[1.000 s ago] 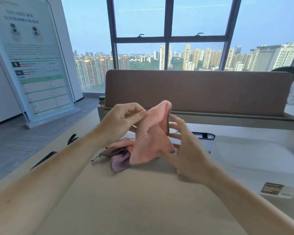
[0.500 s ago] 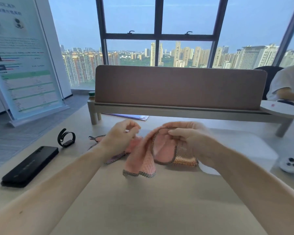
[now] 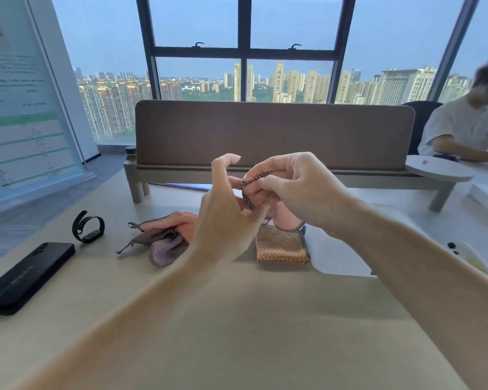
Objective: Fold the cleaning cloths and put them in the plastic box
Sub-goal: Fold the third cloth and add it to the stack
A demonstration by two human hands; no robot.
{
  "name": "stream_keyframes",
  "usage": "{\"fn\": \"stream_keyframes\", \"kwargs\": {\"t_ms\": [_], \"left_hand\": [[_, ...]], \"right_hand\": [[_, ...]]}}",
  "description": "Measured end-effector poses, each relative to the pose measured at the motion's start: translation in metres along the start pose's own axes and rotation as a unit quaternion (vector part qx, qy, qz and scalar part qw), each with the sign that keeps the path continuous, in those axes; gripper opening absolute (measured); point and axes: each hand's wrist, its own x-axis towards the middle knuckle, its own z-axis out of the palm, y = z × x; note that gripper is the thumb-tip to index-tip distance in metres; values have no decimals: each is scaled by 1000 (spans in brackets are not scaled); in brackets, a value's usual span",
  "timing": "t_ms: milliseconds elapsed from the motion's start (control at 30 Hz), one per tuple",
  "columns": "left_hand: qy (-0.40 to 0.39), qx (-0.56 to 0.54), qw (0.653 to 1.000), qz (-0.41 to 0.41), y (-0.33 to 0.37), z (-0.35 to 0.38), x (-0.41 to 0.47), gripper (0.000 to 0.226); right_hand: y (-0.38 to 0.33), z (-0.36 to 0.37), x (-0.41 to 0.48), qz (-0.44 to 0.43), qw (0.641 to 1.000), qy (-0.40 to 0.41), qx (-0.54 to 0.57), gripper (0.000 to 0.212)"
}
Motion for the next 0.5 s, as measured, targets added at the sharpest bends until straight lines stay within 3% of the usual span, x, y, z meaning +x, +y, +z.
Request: {"fn": "stream_keyframes", "kwargs": {"t_ms": [33, 67, 133, 200, 233, 267, 333, 500], "left_hand": [[-6, 7, 1000, 6, -1, -2, 6, 56], [-22, -8, 1000, 2, -1, -5, 11, 38], [-56, -68, 996, -28, -4, -13, 18, 11], [-78, -155, 980, -96, -7, -18, 18, 15], [-85, -206, 964, -142, -7, -19, 15, 17], [-92, -260, 942, -191, -9, -19, 11, 18], [-113, -363, 885, -270, -16, -19, 3, 22], [-139, -514, 770, -351, -51, -30, -27, 38]], "right_hand": [[2, -3, -1, -32, 999, 16, -42, 14], [10, -7, -2, -59, 991, 48, -110, 26], [37, -14, -9, -75, 968, 114, -211, 75], [74, -8, -25, -7, 980, 90, -175, 110], [92, -3, -33, 43, 992, 50, -107, 114], [107, 1, -41, 87, 996, 10, -23, 109], [125, 7, -53, 134, 986, -57, 76, 79], [147, 24, -57, 131, 986, -86, 59, 49]]}}
